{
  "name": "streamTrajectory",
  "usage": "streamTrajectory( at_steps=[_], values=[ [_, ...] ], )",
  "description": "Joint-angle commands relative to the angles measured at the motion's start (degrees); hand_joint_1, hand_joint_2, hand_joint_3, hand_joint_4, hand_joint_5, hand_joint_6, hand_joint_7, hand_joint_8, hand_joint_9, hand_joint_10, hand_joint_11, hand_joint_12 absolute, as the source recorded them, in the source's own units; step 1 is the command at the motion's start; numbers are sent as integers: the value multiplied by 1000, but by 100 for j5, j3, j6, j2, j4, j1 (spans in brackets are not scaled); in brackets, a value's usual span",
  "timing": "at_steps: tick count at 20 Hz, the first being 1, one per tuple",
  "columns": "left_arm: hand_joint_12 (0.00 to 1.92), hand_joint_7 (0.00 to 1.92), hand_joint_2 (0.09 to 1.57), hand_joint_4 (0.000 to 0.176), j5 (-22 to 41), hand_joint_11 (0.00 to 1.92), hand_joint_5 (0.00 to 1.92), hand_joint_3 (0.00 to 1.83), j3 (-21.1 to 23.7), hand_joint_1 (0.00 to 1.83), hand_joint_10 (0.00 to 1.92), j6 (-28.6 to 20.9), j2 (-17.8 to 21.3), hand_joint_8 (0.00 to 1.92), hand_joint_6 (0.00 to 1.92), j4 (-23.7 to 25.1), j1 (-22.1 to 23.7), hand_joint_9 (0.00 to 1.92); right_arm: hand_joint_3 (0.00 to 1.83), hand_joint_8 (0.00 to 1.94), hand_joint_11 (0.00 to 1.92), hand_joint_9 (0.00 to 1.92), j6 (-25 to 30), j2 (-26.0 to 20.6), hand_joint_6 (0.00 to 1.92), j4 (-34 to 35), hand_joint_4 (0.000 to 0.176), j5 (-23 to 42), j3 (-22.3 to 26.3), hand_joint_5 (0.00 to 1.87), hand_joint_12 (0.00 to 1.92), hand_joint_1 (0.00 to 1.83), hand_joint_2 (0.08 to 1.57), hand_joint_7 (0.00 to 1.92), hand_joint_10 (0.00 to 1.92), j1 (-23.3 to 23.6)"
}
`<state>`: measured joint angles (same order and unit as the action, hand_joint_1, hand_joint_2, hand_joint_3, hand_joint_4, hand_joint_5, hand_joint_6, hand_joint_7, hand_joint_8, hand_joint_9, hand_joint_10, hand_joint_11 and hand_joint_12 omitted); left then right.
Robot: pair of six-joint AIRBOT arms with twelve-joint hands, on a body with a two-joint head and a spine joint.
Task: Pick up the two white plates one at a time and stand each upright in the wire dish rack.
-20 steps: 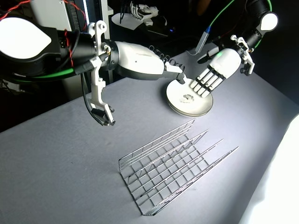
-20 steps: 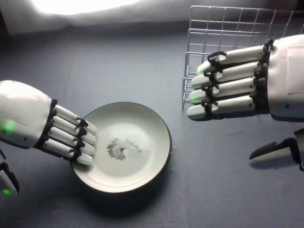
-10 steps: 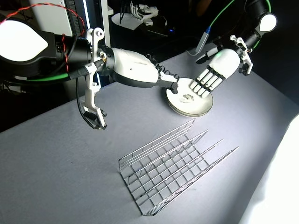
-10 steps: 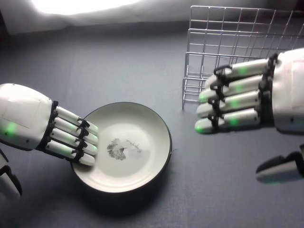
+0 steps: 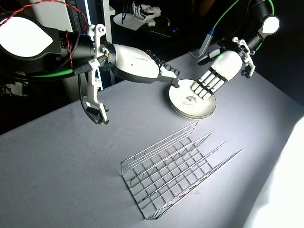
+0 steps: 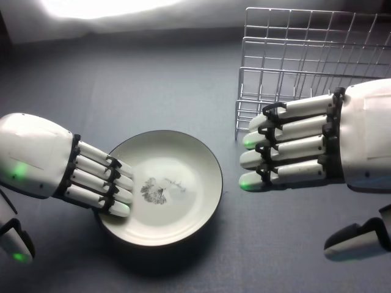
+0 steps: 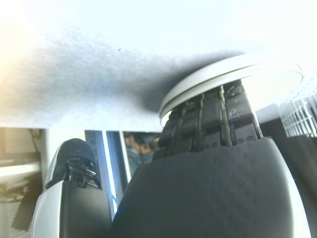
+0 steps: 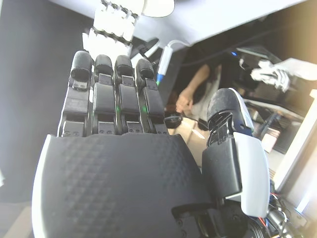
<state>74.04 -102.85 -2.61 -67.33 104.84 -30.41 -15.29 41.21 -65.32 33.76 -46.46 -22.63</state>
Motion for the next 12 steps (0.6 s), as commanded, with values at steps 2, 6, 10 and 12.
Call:
streamTrajectory(
  at_steps=[2, 6, 10, 12],
  values=[
    [0, 2, 1094, 0, -91, 0, 19, 0, 17, 0, 0, 37, -138, 0, 0, 63, -129, 0, 0, 2, 0, 156, -22, -12, 1, 272, 0, 348, 24, 218, 417, 0, 1218, 178, 0, -10],
    [0, 0, 1083, 0, -302, 0, 28, 0, 74, 0, 0, 39, -341, 0, 4, -223, -222, 0, 0, 1, 0, 161, -46, -14, 0, 271, 0, 348, 22, 214, 429, 0, 1210, 180, 2, -79],
    [0, 0, 1085, 0, -454, 0, 11, 0, 125, 0, 0, 6, -534, 0, 0, -326, -204, 0, 0, 1, 0, 163, -56, -11, 1, 271, 0, 348, 22, 212, 428, 1, 1209, 179, 1, -120],
    [0, 0, 1079, 0, -462, 0, 12, 0, 135, 0, 0, -65, -532, 0, 0, -325, -142, 0, 0, 0, 0, 150, -57, -12, 0, 271, 0, 348, 22, 210, 411, 0, 1208, 172, 1, -128]
  ],
)
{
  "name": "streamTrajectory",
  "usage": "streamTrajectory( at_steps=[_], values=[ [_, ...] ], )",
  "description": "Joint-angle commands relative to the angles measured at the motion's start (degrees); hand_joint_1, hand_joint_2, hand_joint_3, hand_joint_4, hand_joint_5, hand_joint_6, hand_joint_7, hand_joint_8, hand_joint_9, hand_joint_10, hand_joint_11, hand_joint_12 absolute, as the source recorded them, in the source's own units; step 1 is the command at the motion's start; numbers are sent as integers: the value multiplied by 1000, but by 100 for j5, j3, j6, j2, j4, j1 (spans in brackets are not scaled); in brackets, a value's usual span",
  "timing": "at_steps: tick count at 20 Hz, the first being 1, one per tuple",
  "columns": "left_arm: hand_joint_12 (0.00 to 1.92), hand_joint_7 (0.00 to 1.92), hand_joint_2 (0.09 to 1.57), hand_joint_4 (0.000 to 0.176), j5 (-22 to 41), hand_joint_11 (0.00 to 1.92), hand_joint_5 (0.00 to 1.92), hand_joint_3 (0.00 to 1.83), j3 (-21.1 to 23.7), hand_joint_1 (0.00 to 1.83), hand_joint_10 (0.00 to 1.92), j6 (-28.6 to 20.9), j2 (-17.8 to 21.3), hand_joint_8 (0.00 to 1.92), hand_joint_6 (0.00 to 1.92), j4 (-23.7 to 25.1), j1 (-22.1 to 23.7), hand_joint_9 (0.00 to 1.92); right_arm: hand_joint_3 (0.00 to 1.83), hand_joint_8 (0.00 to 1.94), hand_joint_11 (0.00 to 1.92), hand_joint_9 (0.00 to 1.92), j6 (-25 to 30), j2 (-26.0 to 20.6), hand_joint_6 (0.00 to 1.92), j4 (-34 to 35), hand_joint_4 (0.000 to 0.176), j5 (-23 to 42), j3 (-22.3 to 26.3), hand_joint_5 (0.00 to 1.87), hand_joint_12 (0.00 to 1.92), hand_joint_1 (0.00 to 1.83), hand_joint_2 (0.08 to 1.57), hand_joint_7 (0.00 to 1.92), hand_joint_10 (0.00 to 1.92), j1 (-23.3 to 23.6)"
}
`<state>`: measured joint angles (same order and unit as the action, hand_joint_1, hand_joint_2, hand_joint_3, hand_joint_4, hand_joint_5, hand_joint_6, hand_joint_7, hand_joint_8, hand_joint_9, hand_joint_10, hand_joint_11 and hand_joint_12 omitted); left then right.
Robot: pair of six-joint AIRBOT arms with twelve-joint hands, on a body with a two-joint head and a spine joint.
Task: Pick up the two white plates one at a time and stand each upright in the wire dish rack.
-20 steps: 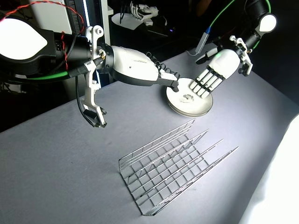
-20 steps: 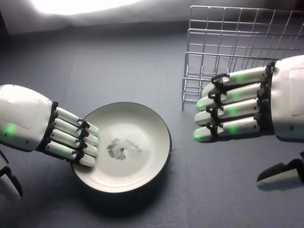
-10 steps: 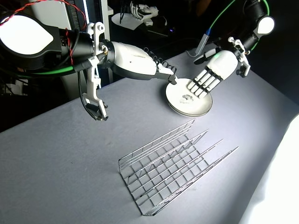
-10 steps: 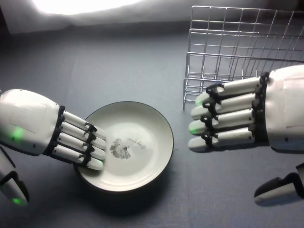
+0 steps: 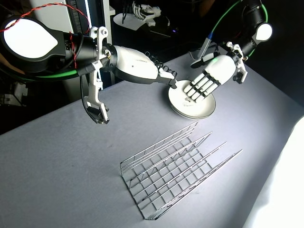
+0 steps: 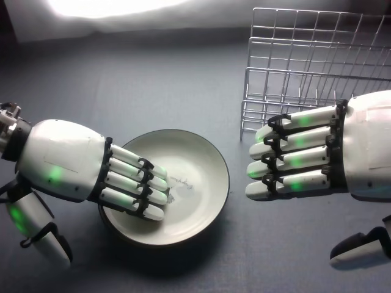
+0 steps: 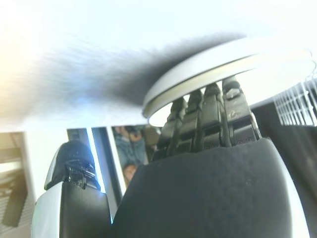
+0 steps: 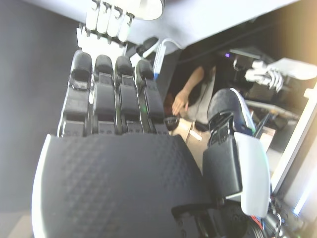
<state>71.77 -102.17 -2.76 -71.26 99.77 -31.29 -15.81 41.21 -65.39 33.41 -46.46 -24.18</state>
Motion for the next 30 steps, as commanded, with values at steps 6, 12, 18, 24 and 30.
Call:
streamTrajectory(
  at_steps=[6, 12, 18, 24, 30],
  values=[
    [0, 0, 1076, 0, 153, 0, 22, 0, 117, 0, 0, -292, 304, 0, 5, 411, 585, 0, 1, 4, 0, 164, -10, -14, 3, 278, 0, 386, 22, 211, 443, 0, 1208, 178, 3, 29],
    [0, 0, 1076, 0, 463, 0, 1, 0, 64, 0, 0, -472, 451, 0, 0, 1079, 1074, 0, 1, 6, 0, 162, -16, -15, 6, 279, 0, 386, 22, 210, 427, 0, 1209, 178, 7, 28],
    [0, 3, 1084, 0, 424, 0, 20, 0, 52, 0, 0, -475, 464, 1, 7, 1193, 905, 0, 0, 4, 0, 176, -32, -16, 2, 279, 0, 386, 22, 214, 458, 0, 1207, 189, 5, 28],
    [0, 0, 1090, 0, 316, 0, 13, 3, -180, 0, 0, -475, 297, 0, 5, 1340, 765, 0, 0, 1, 0, 163, -48, -16, 0, 279, 0, 386, 22, 202, 435, 0, 1206, 173, 2, 28],
    [0, 0, 1075, 0, 260, 0, 12, 0, -257, 0, 0, -475, 225, 0, 2, 1439, 675, 0, 0, 0, 0, 174, -51, -15, 0, 279, 0, 386, 23, 209, 460, 0, 1207, 183, 0, 28]
  ],
)
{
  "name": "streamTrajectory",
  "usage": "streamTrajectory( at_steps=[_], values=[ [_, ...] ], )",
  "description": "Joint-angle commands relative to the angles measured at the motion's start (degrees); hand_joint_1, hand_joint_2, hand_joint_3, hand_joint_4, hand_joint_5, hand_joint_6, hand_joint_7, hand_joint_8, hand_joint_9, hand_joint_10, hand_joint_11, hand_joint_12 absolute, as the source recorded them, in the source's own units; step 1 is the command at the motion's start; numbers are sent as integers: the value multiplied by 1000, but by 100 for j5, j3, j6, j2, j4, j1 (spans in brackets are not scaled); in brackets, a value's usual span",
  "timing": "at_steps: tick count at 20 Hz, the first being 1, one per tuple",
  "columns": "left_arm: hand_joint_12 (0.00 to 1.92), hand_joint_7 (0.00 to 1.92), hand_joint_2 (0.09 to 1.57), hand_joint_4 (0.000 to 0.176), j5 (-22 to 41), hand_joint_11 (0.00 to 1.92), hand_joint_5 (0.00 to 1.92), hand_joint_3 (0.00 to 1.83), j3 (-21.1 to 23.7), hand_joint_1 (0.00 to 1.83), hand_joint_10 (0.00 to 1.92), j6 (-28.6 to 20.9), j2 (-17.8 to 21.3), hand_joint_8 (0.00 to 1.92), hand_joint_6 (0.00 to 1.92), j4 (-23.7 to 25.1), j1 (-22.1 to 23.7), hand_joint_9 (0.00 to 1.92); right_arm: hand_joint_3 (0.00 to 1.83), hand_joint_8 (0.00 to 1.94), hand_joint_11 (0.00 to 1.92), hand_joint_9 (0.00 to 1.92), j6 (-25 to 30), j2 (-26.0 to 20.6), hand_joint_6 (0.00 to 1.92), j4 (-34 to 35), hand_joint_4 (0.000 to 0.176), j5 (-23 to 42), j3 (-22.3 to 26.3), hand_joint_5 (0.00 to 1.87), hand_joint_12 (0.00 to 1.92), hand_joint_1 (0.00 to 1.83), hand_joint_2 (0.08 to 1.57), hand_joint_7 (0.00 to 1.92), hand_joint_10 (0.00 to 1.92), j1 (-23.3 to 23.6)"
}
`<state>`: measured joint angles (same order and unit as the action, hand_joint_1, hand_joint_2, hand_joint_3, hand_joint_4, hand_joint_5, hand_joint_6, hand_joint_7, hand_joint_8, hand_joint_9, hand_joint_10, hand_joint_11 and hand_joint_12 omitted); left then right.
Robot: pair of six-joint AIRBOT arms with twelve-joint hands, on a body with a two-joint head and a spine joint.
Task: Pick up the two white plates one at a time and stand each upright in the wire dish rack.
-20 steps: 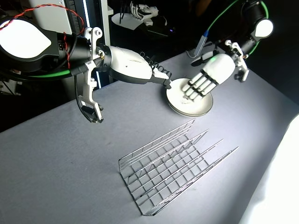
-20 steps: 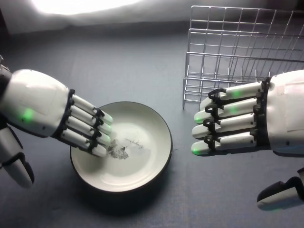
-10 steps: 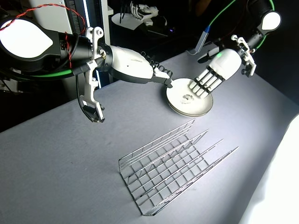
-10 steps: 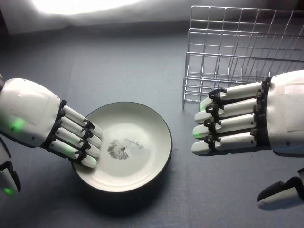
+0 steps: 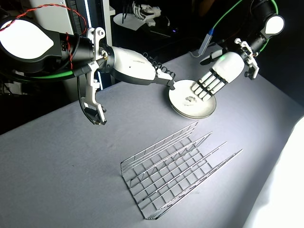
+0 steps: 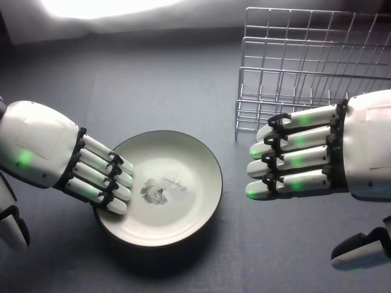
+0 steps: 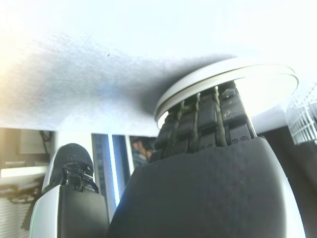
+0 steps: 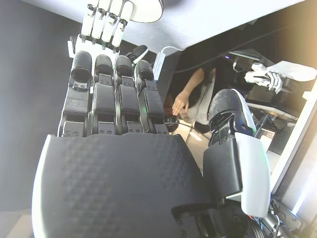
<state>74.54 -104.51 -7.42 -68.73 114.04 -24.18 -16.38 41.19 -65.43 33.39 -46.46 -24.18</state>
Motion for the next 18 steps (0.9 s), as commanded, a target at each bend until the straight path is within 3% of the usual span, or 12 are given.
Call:
streamTrajectory(
  at_steps=[1, 10, 16, 17, 18],
  values=[
    [0, 0, 1080, 0, -37, 0, 15, 0, -19, 0, 0, -9, -33, 0, 3, 12, -68, 0, 0, 1, 0, 174, 6, -13, 1, 283, 0, 388, 24, 210, 460, 0, 1208, 185, 1, 28],
    [0, 0, 1093, 0, -621, 0, 11, 4, 128, 0, 0, -11, -338, 0, 2, -35, -298, 0, 0, 0, 0, 166, 6, -13, 2, 284, 0, 392, 24, 209, 454, 3, 1211, 181, 0, 27],
    [0, 0, 1091, 0, -1253, 0, 17, 2, 56, 0, 0, -28, -732, 0, 5, -292, -232, 0, 0, 1, 0, 192, -6, -14, 1, 283, 0, 402, 21, 225, 535, 111, 1179, 204, 2, 25],
    [0, 0, 1085, 0, -1309, 0, 5, 0, 82, 0, 0, -45, -755, 0, 0, -293, -210, 0, 0, 1, 0, 191, -7, -13, 1, 283, 0, 392, 22, 225, 532, 159, 1165, 202, 2, 37],
    [0, 0, 1088, 0, -1324, 0, 0, 1, 98, 0, 0, -82, -790, 0, 0, -292, -195, 0, 0, 0, 0, 182, -9, -14, 1, 283, 0, 386, 21, 215, 507, 339, 1135, 192, 1, 40]
  ],
)
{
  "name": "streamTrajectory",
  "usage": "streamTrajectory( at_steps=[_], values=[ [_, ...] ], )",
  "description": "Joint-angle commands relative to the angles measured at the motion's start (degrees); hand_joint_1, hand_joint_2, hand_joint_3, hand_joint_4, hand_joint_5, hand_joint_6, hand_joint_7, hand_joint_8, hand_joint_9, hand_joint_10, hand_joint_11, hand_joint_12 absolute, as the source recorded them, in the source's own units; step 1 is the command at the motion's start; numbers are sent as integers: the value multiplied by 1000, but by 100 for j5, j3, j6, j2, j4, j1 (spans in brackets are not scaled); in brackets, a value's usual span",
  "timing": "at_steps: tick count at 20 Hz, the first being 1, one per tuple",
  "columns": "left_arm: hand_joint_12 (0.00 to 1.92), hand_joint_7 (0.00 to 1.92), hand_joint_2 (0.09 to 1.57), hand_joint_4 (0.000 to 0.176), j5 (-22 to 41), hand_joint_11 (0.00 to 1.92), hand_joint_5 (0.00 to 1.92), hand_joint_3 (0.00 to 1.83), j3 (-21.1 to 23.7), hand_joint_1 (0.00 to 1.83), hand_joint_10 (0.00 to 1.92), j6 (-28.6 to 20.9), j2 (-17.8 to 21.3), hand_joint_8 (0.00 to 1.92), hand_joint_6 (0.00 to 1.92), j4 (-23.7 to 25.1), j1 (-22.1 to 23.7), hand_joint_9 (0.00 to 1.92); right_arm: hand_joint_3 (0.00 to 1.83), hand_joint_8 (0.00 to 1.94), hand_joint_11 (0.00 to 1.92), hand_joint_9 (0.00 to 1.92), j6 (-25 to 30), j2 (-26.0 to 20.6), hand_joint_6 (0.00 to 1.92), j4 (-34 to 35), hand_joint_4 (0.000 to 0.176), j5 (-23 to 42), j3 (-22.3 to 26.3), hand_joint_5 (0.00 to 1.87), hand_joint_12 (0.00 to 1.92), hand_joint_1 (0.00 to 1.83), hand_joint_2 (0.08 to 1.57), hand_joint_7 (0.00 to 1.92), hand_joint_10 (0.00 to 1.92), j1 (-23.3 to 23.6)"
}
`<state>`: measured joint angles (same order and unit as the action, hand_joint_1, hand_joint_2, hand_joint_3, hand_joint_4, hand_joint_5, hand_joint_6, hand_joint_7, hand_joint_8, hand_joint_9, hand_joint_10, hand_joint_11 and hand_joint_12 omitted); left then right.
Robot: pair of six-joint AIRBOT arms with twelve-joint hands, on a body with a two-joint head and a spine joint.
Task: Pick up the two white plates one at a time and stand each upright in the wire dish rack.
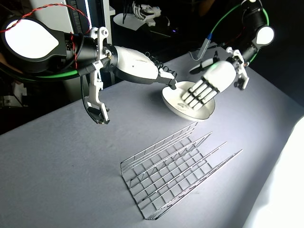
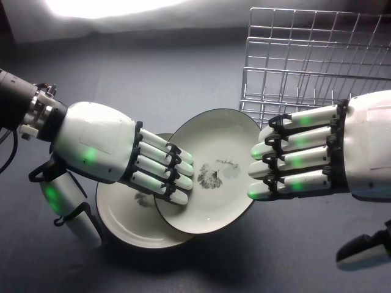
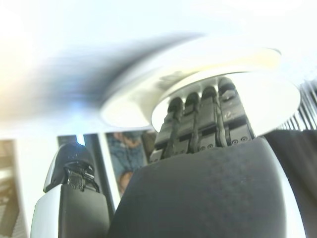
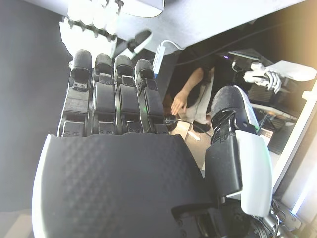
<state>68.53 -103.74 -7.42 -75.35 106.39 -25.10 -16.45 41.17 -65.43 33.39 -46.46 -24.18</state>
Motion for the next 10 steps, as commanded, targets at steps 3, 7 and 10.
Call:
streamTrajectory(
  at_steps=[3, 7, 10],
  values=[
    [0, 0, 1072, 0, -727, 0, 14, 0, 56, 0, 0, -92, -121, 0, 5, 472, -93, 0, 0, 1, 0, 184, -12, -9, 1, 282, 0, 288, 18, 204, 520, 797, 1040, 192, 1, 55],
    [0, 0, 1073, 0, -724, 0, 11, 0, 55, 0, 0, -92, -86, 0, 4, 472, -134, 0, 0, 1, 0, 185, -23, 84, 4, 215, 0, 99, -9, 252, 571, 1256, 902, 200, 1, 113],
    [0, 0, 1066, 0, -724, 0, 0, 0, 31, 0, 0, -92, -85, 0, 0, 468, -121, 0, 1, 2, 0, 188, -23, 264, 2, 103, 0, -15, -82, 253, 576, 1324, 913, 200, 2, 127]
  ],
)
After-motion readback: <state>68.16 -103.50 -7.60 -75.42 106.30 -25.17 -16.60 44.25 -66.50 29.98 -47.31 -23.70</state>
